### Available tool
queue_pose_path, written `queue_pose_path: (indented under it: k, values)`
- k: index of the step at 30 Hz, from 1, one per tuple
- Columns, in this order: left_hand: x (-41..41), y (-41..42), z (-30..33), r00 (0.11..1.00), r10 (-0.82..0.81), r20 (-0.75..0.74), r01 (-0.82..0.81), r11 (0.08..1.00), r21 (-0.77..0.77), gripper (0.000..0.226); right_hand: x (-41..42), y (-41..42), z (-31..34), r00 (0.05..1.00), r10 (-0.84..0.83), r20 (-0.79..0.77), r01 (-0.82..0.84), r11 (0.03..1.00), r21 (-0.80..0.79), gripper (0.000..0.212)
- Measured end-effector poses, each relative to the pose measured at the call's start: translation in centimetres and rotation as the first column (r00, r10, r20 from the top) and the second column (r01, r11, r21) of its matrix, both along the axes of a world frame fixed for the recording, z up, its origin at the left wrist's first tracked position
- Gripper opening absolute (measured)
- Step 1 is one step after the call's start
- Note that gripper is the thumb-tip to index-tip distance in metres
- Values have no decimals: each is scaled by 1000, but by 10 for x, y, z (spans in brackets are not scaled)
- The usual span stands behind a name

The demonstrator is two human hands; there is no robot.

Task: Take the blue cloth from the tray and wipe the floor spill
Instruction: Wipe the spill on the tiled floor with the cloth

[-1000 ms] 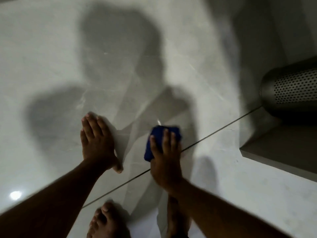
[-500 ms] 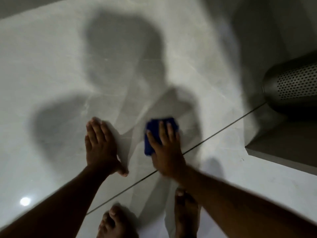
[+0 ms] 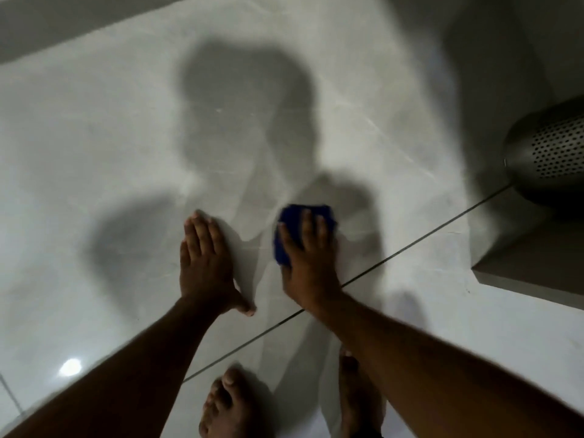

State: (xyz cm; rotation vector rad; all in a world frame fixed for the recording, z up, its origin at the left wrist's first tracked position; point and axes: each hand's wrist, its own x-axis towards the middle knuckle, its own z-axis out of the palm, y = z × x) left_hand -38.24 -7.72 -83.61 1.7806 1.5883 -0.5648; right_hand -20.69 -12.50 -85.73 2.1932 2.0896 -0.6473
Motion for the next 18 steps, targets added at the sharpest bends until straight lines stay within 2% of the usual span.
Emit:
queue_pose_path:
  k: [1, 2, 3, 4, 5, 6, 7, 8, 9, 10, 11, 12, 14, 15, 16, 18]
  values:
    - [-2, -1, -2, 1000, -12, -3, 12, 1000, 17, 186, 4, 15, -2, 968, 248, -39, -248, 969, 10, 80]
    - [-5, -2, -4, 1000, -28, -2, 28, 999, 32, 186, 22, 32, -3, 874, 484, -49, -482, 875, 34, 70]
    - [-7, -3, -5, 999, -40, 3, 40, 998, 51, 185, 43, 46, -6, 759, 651, -20, -645, 755, 114, 56]
    - [-8, -3, -7, 999, -52, 4, 51, 996, 67, 185, 69, 57, -7, 730, 683, 2, -671, 716, 193, 45]
    - [-5, -4, -8, 998, -59, 10, 58, 996, 75, 185, 103, 63, -6, 806, 592, -26, -573, 790, 219, 41]
    - [-3, -4, -10, 998, -63, 10, 61, 995, 79, 185, 138, 59, -8, 922, 380, -72, -358, 909, 213, 36]
    - [-1, -4, -11, 998, -58, 6, 58, 995, 84, 185, 167, 49, -6, 986, 123, -114, -111, 988, 108, 37]
    - [0, -4, -12, 999, -45, 3, 44, 995, 92, 185, 182, 36, -3, 991, -114, -67, 115, 993, 21, 51]
    - [2, -3, -12, 999, -35, 0, 34, 995, 94, 186, 180, 20, -3, 960, -282, -9, 281, 959, -28, 61]
    - [3, -3, -13, 999, -33, -1, 32, 995, 96, 186, 162, 6, -6, 919, -391, 50, 393, 919, -39, 67]
    - [3, -4, -13, 999, -37, -5, 37, 994, 101, 185, 131, -6, -6, 911, -409, 53, 410, 912, -16, 69]
    - [3, -7, -13, 999, -47, -13, 48, 993, 111, 184, 94, -18, -9, 942, -334, 44, 334, 943, 14, 72]
    - [0, -15, -6, 997, -65, -29, 68, 989, 129, 179, 21, -37, -6, 999, 35, -24, -35, 999, -1, 77]
    - [-5, -21, 0, 996, -71, -58, 78, 989, 127, 176, -1, -47, -3, 965, 249, -85, -254, 966, -53, 77]
    - [-12, -28, 11, 991, -89, -97, 101, 987, 123, 173, -4, -55, 5, 908, 395, -139, -412, 902, -127, 73]
    - [-32, -41, 44, 975, -139, -173, 155, 985, 82, 166, 31, -56, 28, 819, 532, -217, -574, 740, -350, 58]
